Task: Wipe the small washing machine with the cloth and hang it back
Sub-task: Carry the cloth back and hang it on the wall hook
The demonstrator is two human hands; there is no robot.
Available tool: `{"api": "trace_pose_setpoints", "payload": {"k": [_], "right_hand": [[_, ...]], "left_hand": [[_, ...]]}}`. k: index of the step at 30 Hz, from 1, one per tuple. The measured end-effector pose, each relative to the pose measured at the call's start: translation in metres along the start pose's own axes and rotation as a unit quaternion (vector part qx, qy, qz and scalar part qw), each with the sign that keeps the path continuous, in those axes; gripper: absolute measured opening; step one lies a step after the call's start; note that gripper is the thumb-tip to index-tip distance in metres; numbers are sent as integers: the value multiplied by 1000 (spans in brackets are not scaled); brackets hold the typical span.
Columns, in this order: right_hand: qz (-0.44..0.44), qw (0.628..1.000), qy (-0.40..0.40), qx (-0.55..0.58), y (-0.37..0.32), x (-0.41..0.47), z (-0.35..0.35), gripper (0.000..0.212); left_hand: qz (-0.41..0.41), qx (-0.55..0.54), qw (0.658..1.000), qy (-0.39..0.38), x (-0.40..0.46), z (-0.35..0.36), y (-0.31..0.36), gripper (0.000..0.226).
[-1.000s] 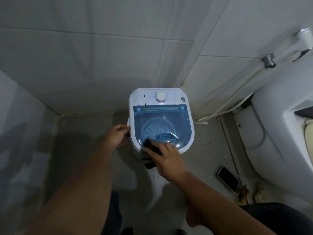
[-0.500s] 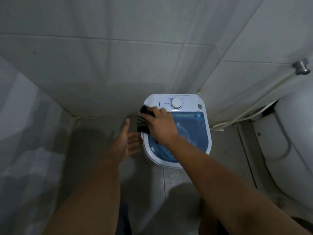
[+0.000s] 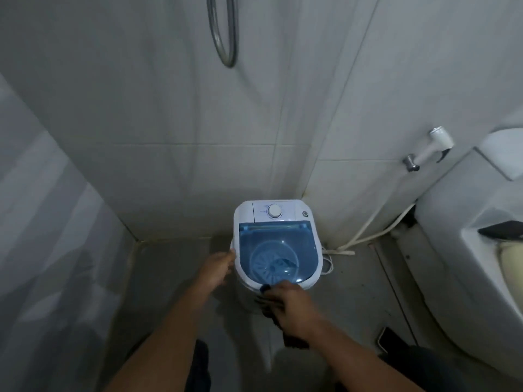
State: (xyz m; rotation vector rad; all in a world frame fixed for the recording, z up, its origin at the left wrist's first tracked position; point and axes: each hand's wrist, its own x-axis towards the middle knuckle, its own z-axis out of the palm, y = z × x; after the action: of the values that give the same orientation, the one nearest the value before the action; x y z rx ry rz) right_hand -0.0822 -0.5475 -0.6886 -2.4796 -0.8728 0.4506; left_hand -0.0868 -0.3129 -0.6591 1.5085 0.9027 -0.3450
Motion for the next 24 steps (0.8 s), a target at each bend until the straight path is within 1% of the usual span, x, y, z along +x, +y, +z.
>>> {"api": "trace_pose_setpoints", "payload": {"k": [1,3,5,8,9,11,13,14,16,17,20,22,24], "right_hand": [[22,998,34,56,-9,-2,-22,37],[37,984,95,144,-36,-6,-66,39],[18,973,128,189,-65,-12,-102,42],[-13,956,180,230,-96,-24,-139,41],[-20,948,203,245,-103,-27,-148,43],[-12,928,241,284,-117,-32,-168,57],[11,913,241,329,-131,-35,-189,73],[7,908,232,348,-140,-37,-201,70],[-19,900,214,379,-157,-41,-223,54],[-33,895,217,388,-167,-43,-234,50],[-77,883,234,400,-190,-47,-261,46],[-101,881,213,410,-203,-50,-280,40],[-104,881,170,430,-214,-51,-301,31]], "left_hand": [[-5,-5,999,-47,-20,5,4,47],[1,-21,991,-131,-61,15,14,51],[47,-50,984,-163,-93,23,32,49],[149,-96,976,-123,-139,26,68,27],[178,-96,973,-107,-152,24,81,25],[233,-87,965,-90,-175,15,106,29],[283,-70,952,-89,-198,5,128,27],[309,-57,945,-87,-211,0,139,25],[365,-17,928,-72,-235,-7,160,25],[393,3,918,-61,-245,-11,169,25],[454,36,890,-28,-269,-21,196,24],[481,53,875,-10,-279,-28,212,22],[511,72,856,6,-287,-37,227,22]]}}
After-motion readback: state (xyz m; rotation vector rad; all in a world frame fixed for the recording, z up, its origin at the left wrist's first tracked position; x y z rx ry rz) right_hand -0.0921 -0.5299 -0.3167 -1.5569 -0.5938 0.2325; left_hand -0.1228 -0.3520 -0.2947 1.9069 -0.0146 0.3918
